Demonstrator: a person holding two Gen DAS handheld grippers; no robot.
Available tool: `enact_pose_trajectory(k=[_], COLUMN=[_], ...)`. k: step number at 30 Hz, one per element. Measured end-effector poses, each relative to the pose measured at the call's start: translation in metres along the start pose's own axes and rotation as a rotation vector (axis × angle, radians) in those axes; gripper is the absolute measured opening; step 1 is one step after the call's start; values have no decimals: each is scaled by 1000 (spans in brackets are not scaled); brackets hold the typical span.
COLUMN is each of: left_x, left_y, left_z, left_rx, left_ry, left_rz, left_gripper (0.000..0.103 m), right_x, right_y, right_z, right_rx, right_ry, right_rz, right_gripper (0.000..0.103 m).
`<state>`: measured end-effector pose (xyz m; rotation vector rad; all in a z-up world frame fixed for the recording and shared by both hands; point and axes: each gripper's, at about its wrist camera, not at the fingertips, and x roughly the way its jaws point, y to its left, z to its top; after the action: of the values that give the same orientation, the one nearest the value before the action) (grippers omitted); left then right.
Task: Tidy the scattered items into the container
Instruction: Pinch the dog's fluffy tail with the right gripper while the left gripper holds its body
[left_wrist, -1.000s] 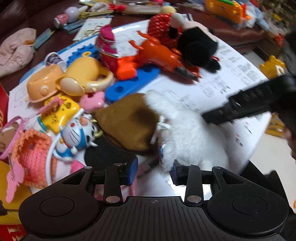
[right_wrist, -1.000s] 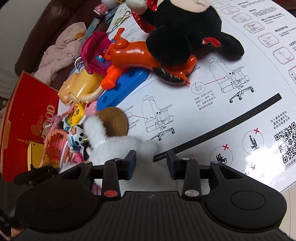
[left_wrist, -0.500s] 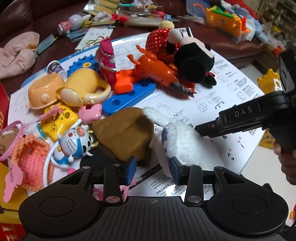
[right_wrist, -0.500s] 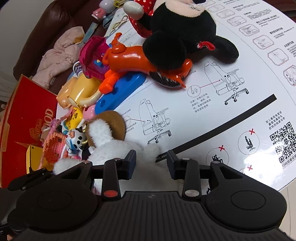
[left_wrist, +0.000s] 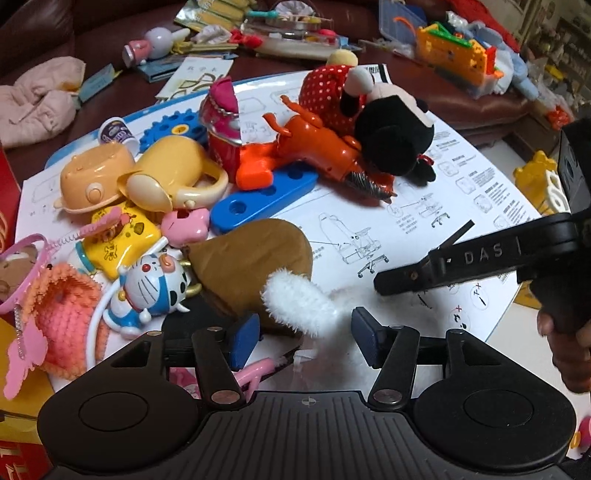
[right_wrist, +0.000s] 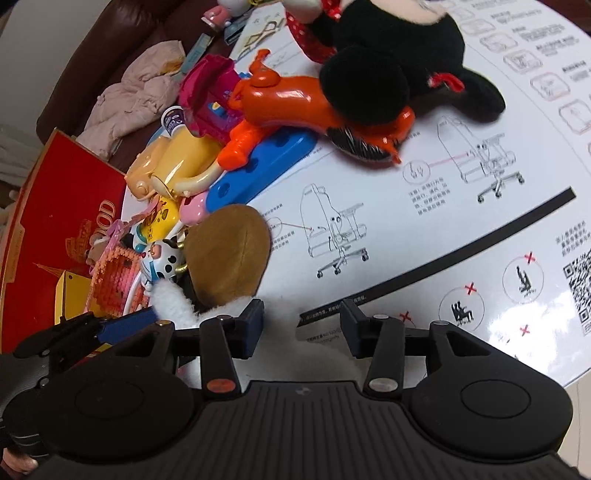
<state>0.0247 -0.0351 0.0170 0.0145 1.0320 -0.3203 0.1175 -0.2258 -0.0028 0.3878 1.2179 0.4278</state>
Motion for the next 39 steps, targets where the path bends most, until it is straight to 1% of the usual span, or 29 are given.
enact_pose_trajectory(k=[3,6,8,10,12,17,19,21,23,24,27,28,29,31,32,33,34,36,39], left_x=[-9,-13,-14,-13,-11,-2,-1,1,2,2,3,4,5,5,5,5,5,9,15], left_y=[6,8,6,2,-2,-3,-1,1,1,0,1,1,0,-2,-4,-5,-6,-3,5], left_z=[-5,-13,-18,-21,-21,-25,-25,-25,-25,-26,-28,-28,-27,-25,-25,-25,-25,-25,-22], left_rx=[9,41,62,85,100,104,98,92,101,111,116,119,124,140,151,162,169,147,84], left_ry=[-4,16,28,33,34,58,61,70,83,88,103,106,107,108,108,107,109,123,134], left_rz=[3,3,-1,-3,-2,-14,-15,-19,-22,-27,-45,-41,-37,-42,-46,-45,-39,-18,-1], left_gripper=[69,68,68,66,63,58,50,34,31,33,33,33,33,33,33,23,11,5,2], right_x=[-5,-8,-10,-10,-7,10,16,20,23,23,28,30,32,34,34,33,31,28,26], right_y=[-2,4,17,29,42,70,75,79,80,80,82,82,82,83,82,81,79,72,60], right_z=[3,5,6,7,7,0,-3,-5,-6,-7,-5,-4,-3,-3,-2,-2,-1,2,7], right_rx=[-12,-29,-68,-109,-142,-250,-294,-330,-353,-363,-359,-355,-360,-363,-358,-353,-344,-312,-251], right_ry=[-17,-23,-29,-31,-21,10,-1,-14,-20,-22,-4,4,6,6,7,3,-6,-23,-8], right_rz=[-6,24,53,82,106,107,86,77,77,74,58,52,38,16,12,9,4,-7,-1], right_gripper=[51,51,52,56,57,57,57,57,55,53,47,41,38,25,23,18,13,12,12])
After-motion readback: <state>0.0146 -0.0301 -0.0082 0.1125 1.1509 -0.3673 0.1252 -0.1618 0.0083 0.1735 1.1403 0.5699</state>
